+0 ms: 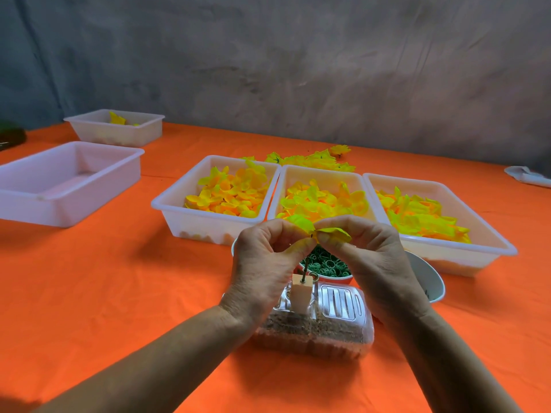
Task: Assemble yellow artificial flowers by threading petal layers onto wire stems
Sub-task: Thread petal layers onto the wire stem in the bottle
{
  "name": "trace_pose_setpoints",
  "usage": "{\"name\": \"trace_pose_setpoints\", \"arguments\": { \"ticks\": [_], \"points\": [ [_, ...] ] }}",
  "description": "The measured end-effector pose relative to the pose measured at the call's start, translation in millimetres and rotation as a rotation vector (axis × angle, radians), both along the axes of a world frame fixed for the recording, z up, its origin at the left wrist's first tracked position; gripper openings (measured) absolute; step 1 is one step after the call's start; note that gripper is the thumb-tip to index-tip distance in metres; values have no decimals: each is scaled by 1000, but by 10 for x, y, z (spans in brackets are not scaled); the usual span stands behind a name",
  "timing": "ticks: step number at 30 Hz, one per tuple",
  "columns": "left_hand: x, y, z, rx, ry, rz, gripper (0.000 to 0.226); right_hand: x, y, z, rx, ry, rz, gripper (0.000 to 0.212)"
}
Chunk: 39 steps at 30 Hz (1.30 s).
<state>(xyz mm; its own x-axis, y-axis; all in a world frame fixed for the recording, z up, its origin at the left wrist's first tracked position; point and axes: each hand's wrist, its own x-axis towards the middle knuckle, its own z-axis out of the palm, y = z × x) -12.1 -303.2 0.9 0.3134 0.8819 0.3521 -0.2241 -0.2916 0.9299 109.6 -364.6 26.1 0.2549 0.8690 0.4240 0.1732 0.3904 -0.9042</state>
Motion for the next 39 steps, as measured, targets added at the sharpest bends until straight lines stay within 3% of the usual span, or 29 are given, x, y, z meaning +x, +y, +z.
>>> {"name": "trace_pose_setpoints", "arguments": {
  "ticks": [11,15,19,21,23,25,27,39],
  "points": [
    [-1,-21,12,-14,-34,-12,9,46,-16,21,15,-159,-46,29],
    [-7,-19,0,9,1,9,25,80,-24,16,97,-454,-144,21],
    [-18,-16,-36,40,27,36,20,99,-27,10,236,-819,-200,11],
    [-46,-21,-58,136,86,120,27,118,-28,-7,246,-901,-213,14],
    [-100,-9,-59,367,183,267,34,136,-29,-35,255,-945,-219,15],
    [-147,23,-50,626,251,347,29,150,-28,-68,265,-966,-211,16],
    [-179,48,-59,761,307,345,18,152,-28,-103,267,-977,-208,17],
    [-238,139,-208,1046,400,267,10,185,-53,-395,308,-937,-252,24]
  ]
}}
